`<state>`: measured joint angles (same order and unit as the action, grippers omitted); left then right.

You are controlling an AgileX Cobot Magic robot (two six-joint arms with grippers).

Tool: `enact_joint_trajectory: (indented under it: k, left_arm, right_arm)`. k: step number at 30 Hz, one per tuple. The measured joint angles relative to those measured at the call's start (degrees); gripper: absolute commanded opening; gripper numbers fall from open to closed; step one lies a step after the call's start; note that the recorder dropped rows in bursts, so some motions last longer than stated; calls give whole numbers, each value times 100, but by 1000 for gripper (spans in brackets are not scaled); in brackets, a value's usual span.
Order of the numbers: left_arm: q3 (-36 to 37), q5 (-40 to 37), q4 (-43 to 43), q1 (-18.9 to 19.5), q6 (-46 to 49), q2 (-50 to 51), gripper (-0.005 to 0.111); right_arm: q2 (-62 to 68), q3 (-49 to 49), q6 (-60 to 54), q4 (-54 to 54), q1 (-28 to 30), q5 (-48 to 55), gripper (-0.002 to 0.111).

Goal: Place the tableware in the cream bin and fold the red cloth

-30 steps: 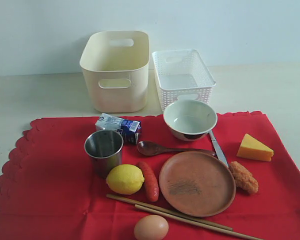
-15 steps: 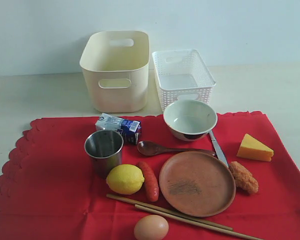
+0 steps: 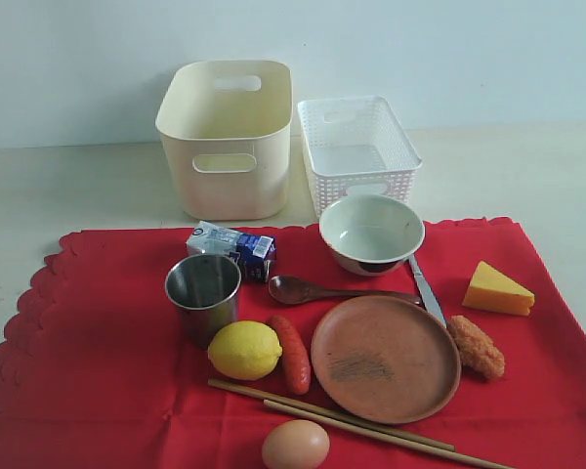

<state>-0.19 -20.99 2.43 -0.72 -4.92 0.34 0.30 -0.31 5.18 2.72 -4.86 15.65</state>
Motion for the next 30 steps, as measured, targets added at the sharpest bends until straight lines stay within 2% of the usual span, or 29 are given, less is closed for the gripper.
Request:
enact_joint_trajectory:
  k: [14, 30]
  left_arm:
    - [0, 0, 0, 0, 0, 0, 0]
    - [0, 0, 0, 0, 0, 0, 0]
  right_arm:
    - [299, -111, 0, 0, 0, 28, 0]
    - [1444, -1683, 0, 0, 0, 18, 0]
